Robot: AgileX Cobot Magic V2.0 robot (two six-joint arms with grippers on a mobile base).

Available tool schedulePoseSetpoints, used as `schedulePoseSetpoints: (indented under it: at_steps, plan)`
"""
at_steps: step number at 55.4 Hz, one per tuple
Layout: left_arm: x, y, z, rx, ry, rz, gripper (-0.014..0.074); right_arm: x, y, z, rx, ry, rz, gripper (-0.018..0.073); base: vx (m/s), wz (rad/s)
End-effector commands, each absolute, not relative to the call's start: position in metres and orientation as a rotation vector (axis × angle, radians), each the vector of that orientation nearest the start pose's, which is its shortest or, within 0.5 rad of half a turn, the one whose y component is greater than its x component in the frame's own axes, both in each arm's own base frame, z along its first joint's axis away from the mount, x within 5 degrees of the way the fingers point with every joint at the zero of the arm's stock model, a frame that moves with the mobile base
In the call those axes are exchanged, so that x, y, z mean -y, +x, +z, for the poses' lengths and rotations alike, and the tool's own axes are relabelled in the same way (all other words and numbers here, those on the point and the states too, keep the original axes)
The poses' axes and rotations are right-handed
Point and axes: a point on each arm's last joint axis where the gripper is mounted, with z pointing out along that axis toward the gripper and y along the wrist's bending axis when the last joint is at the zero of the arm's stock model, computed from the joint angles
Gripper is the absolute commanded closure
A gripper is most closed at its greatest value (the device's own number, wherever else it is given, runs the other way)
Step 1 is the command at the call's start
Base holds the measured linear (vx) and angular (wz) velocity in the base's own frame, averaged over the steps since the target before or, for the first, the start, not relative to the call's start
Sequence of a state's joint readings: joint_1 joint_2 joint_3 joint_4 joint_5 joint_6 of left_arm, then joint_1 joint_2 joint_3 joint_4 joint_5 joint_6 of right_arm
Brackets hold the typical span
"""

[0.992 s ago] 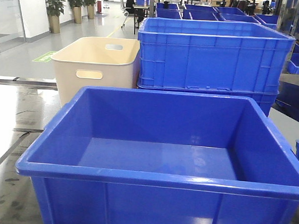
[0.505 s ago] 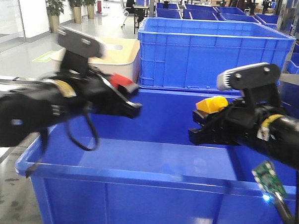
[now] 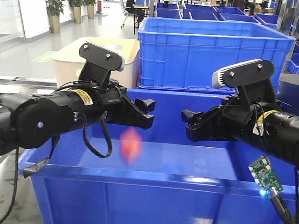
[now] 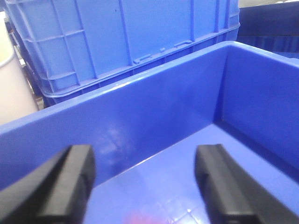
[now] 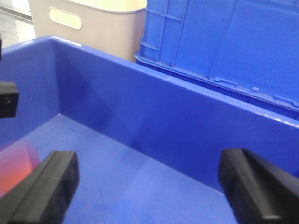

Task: Pick red and yellow blocks into blue bin

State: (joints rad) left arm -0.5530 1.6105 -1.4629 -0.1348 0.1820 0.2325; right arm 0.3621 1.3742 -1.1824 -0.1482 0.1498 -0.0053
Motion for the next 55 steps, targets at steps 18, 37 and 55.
schedulePoseSetpoints:
  at_steps: [18,37,55]
  plan:
    - [0.144,0.227,0.491,-1.628,0.635,-0.319,0.0608,-0.068,0.202,0.455,-1.731,-0.409,0.067,0.0404,0.0,0.0]
    - [0.081,0.123,0.427,-1.706,0.528,-0.432,0.0599,-0.011,0.055,0.429,-1.611,-0.275,0.141,0.0573,0.0,0.0]
    - [0.046,0.071,0.353,-1.501,0.421,-0.473,0.0597,0.004,0.015,0.362,-1.552,-0.257,0.154,0.0568,0.0,0.0]
